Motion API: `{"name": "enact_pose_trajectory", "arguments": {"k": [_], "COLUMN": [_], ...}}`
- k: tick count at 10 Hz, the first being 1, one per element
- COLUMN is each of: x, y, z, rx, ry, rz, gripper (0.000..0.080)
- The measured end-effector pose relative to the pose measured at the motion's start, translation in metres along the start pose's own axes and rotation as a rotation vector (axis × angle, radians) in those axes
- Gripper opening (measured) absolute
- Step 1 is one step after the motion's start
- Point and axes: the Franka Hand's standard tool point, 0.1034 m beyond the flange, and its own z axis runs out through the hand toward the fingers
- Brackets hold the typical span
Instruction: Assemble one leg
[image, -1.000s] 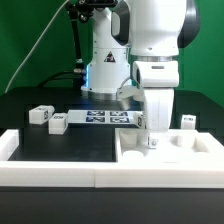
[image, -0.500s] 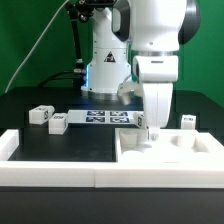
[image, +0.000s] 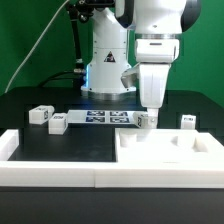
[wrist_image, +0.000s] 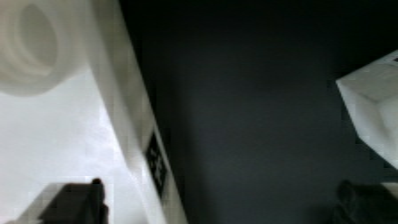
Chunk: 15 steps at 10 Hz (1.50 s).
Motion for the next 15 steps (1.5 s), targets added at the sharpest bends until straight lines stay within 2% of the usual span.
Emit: {"name": "enact_pose_trajectory", "arguments": {"k": [2, 3, 5, 9, 13, 14, 15], "x": [0.000, -0.003, 0.013, 0.039, 0.041, 0.039, 0.046], "y": [-0.001, -0.007, -0.014, -0.019, -0.022, -0.030, -0.038], "z": [0.001, 0.007, 0.006, 0.006, 0.007, 0.011, 0.012], "rx": [0.001, 0.008, 0.018, 0.045, 0.066, 0.083, 0.090], "ry": [0.004, 0.013, 0.018, 0.034, 0.044, 0.044, 0.038], "rz": [0.182, 0.349, 0.650, 1.120, 1.420, 1.563, 1.633], "gripper": [0.0648, 0.0648, 0.0648, 0.0648, 0.0648, 0.0648, 0.0648]}}
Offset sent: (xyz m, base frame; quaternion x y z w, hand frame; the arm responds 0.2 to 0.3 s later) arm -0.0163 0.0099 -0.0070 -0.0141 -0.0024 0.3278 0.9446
